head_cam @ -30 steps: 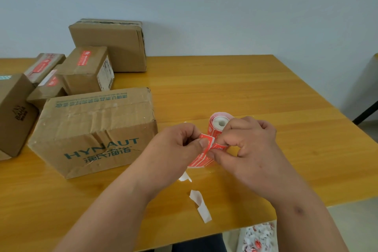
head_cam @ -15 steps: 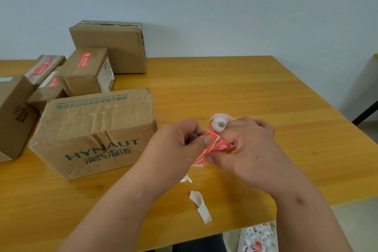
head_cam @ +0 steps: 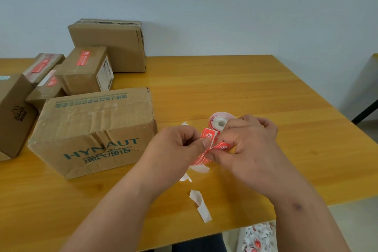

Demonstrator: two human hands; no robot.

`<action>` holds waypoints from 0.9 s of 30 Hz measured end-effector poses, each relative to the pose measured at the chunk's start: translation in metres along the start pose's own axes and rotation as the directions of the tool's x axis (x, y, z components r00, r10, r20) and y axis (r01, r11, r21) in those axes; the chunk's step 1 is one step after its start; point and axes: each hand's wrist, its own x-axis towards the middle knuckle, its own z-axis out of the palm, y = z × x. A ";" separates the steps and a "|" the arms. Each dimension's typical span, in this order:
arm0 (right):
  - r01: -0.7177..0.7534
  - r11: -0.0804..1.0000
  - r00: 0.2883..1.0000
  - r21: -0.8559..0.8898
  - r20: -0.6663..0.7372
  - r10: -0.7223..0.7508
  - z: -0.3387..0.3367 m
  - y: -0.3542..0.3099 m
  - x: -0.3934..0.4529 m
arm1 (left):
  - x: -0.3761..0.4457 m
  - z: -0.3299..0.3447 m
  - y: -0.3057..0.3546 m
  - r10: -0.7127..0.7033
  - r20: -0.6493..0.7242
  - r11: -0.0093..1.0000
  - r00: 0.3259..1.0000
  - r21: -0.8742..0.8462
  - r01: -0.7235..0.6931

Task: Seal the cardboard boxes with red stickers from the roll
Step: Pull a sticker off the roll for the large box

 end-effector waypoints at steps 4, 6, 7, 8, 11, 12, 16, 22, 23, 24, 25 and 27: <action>-0.020 1.000 0.999 0.009 0.042 0.020 -0.005 -0.002 -0.001 | 0.000 0.001 0.000 -0.008 -0.006 1.000 1.000 -0.023 0.008; -0.040 0.999 0.997 0.018 0.072 0.039 -0.008 -0.002 0.001 | 0.000 0.001 0.000 0.005 -0.025 1.000 1.000 -0.016 -0.005; -0.045 0.999 0.996 0.013 0.076 0.044 -0.009 -0.002 0.002 | 0.001 0.001 0.000 0.011 -0.032 1.000 0.999 -0.015 -0.012; -0.053 0.999 0.995 0.009 0.080 0.052 -0.009 -0.002 0.003 | 0.001 0.000 0.000 0.016 -0.033 1.000 0.999 -0.015 -0.016; -0.088 0.995 0.990 0.046 0.111 0.082 -0.011 0.000 0.005 | -0.001 -0.003 0.002 0.023 0.011 1.000 1.000 0.003 -0.023; -0.088 0.995 0.989 0.056 0.121 0.080 -0.011 0.001 0.005 | -0.002 -0.004 0.002 0.022 0.034 1.000 0.999 0.011 -0.023; -0.077 0.995 0.988 0.060 0.138 0.068 -0.012 0.001 0.004 | -0.003 -0.007 0.001 0.019 0.059 0.999 0.998 0.041 -0.021; -0.067 0.997 0.991 0.034 0.114 0.063 -0.010 -0.003 0.004 | 0.000 -0.002 -0.002 0.026 0.012 0.999 1.000 0.019 -0.026; -0.059 0.998 0.994 0.039 0.099 0.055 -0.009 -0.003 0.003 | 0.000 -0.001 -0.003 0.023 0.004 1.000 1.000 0.011 -0.023; -0.044 0.998 0.996 0.044 0.079 0.041 -0.008 -0.004 0.003 | 0.000 0.000 -0.003 0.017 -0.002 1.000 1.000 -0.001 -0.017; -0.028 0.999 0.998 0.045 0.056 0.026 -0.007 -0.005 0.003 | 0.000 0.001 -0.004 0.012 -0.007 1.000 1.000 -0.018 -0.012; -0.005 0.999 1.000 0.038 0.017 0.005 -0.005 -0.005 0.003 | 0.001 0.002 -0.004 0.004 -0.018 0.998 1.000 -0.058 -0.005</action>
